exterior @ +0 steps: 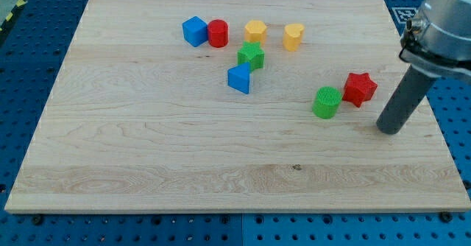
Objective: Move your arm to the center right
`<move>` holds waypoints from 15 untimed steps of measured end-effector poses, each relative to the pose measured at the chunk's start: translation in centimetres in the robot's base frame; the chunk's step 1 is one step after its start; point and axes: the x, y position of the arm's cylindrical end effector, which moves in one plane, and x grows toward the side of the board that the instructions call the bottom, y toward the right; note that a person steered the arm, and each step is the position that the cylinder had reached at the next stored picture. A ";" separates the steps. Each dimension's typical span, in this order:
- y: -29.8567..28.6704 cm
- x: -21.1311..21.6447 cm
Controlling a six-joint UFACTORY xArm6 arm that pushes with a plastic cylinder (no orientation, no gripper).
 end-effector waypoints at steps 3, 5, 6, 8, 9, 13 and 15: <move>-3.1 -2.0; -5.7 -2.0; -5.9 -2.9; -6.4 -3.5; -6.8 -3.4; -14.8 -1.9; -15.9 -1.0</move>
